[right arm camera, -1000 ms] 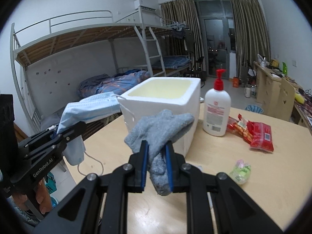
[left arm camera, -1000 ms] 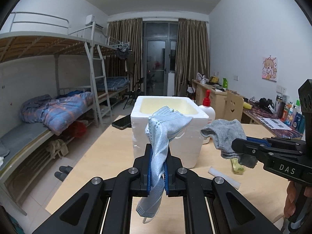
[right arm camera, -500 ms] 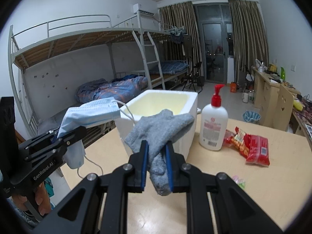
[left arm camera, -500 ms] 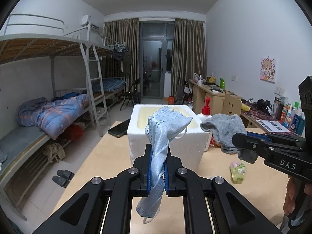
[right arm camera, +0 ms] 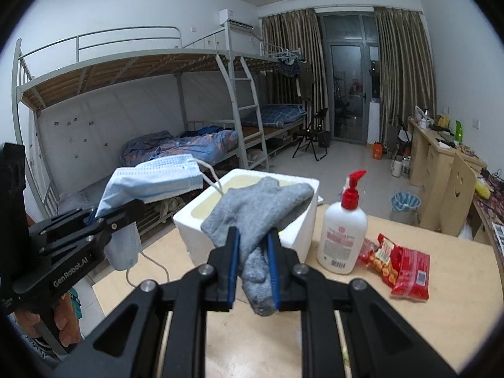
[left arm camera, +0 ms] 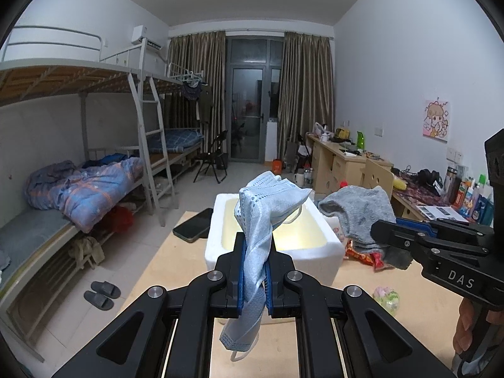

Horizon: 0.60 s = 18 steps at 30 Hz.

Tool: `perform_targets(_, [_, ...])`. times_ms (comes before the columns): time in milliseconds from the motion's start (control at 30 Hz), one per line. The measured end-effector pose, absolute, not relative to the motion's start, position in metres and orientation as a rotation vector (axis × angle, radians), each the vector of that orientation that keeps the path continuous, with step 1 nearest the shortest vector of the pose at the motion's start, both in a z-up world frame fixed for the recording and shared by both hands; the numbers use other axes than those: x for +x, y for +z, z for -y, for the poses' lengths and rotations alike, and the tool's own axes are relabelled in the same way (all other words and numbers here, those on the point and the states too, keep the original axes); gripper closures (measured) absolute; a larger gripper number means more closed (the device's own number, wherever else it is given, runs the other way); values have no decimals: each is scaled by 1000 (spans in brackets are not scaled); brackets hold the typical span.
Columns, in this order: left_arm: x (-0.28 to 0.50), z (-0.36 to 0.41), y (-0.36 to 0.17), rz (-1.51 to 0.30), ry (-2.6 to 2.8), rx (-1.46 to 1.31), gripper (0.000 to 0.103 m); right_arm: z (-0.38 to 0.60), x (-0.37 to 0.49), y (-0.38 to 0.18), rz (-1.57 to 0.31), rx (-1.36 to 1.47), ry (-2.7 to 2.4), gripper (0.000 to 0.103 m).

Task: Organize soft objects
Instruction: 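Carry the mask and sock with both grippers toward the white foam box, then open the left gripper to drop the mask into the foam box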

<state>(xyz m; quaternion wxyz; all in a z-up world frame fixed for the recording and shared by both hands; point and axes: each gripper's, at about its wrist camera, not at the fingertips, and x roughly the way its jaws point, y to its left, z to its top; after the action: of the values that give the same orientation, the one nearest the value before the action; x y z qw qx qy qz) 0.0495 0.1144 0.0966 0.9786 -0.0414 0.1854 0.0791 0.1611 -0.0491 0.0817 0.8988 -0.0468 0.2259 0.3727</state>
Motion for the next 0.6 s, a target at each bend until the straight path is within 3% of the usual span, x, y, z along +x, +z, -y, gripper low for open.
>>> perform_targets(600, [101,-134,112,-405,162,-91,93,32,209,90,-461,-119,759,82])
